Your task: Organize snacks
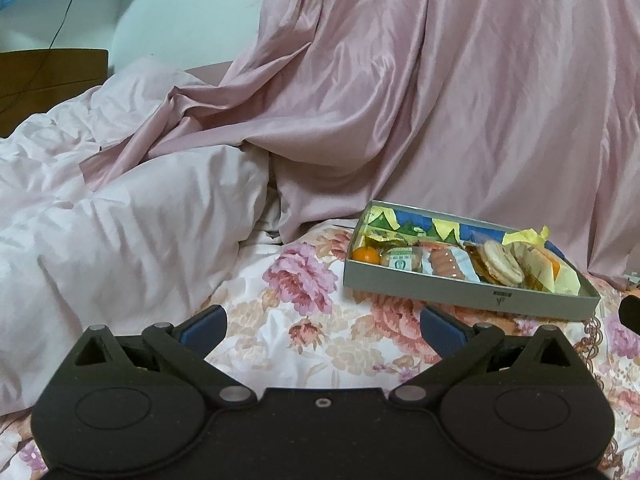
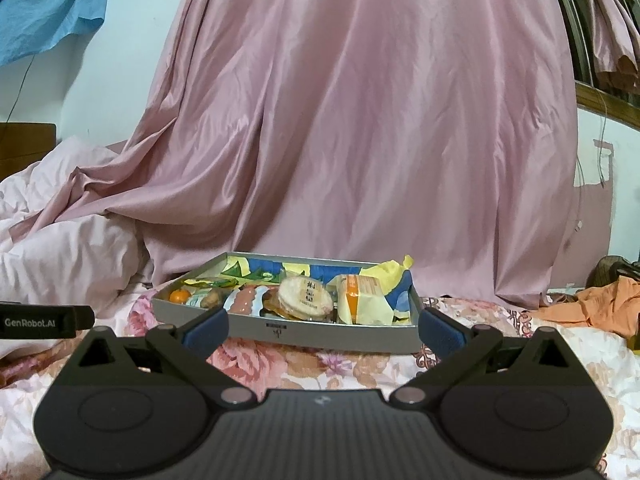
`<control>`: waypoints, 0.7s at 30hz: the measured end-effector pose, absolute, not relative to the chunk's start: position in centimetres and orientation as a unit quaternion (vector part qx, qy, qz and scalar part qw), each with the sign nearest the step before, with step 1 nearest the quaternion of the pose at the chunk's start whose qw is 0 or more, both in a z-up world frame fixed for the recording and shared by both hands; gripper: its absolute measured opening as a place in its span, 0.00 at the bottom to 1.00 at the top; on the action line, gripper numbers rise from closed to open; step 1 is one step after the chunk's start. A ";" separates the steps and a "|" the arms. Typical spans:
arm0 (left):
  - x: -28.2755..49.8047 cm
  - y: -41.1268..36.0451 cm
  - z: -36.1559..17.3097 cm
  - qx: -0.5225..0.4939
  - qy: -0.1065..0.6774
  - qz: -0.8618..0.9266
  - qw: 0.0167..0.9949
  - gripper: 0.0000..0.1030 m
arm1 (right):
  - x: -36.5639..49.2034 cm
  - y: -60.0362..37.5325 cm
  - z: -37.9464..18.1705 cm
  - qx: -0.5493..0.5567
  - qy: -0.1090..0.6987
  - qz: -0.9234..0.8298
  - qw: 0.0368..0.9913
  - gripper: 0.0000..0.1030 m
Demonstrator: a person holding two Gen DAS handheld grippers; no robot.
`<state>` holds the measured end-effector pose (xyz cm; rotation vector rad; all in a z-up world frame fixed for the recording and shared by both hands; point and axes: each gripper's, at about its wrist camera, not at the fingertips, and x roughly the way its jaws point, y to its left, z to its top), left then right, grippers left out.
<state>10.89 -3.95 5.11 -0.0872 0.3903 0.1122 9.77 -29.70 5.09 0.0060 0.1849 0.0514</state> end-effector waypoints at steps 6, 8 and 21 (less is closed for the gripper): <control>9.8 -3.9 4.5 -0.033 0.205 0.053 0.977 0.99 | 9.0 -29.7 4.8 0.006 0.100 0.028 0.995 1.00; 9.3 -3.8 4.1 -0.032 0.210 0.052 0.976 0.99 | 8.6 -29.7 4.6 0.010 0.107 0.029 0.994 1.00; 7.3 -3.1 2.8 -0.037 0.226 0.054 0.972 0.99 | 6.6 -29.2 3.4 0.015 0.132 0.032 0.991 1.00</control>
